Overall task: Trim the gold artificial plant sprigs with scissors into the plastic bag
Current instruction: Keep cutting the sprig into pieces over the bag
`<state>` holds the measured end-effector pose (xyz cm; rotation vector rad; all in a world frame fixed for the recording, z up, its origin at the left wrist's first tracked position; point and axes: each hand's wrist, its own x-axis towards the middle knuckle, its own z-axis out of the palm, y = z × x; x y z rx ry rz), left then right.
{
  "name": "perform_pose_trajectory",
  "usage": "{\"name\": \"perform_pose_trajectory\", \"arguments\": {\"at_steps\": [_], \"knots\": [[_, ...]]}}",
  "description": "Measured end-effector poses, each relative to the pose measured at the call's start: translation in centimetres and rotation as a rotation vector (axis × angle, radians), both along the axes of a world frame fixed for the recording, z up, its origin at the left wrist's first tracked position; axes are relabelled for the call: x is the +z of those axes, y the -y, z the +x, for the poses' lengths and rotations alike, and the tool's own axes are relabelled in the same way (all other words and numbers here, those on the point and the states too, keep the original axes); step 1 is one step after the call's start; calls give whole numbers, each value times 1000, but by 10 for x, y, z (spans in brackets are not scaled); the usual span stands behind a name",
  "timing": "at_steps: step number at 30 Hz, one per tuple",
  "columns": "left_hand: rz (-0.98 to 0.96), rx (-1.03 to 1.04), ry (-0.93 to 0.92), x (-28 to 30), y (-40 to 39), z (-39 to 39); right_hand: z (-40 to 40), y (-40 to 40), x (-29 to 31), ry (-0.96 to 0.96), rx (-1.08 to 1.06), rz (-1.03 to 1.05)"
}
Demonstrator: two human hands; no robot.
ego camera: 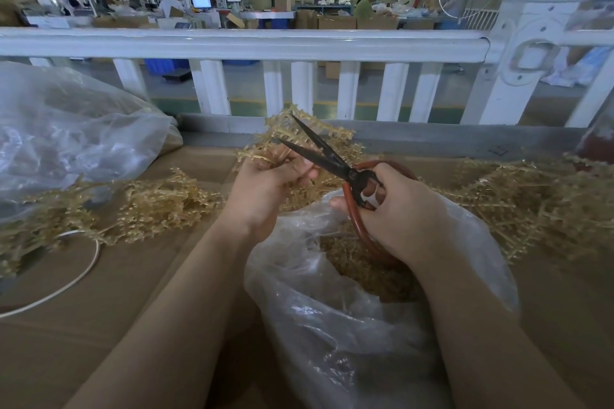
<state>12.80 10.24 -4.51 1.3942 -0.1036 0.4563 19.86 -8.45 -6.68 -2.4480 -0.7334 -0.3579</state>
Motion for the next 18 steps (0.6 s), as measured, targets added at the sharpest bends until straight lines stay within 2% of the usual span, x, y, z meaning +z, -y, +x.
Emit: {"name": "perform_pose_trajectory", "arguments": {"at_steps": [9, 18], "knots": [[-24, -27, -26, 2, 1, 0, 1, -1, -2, 39, -24, 37], [-75, 72, -12, 3, 5, 1, 3, -1, -5, 54, -30, 56]]}}
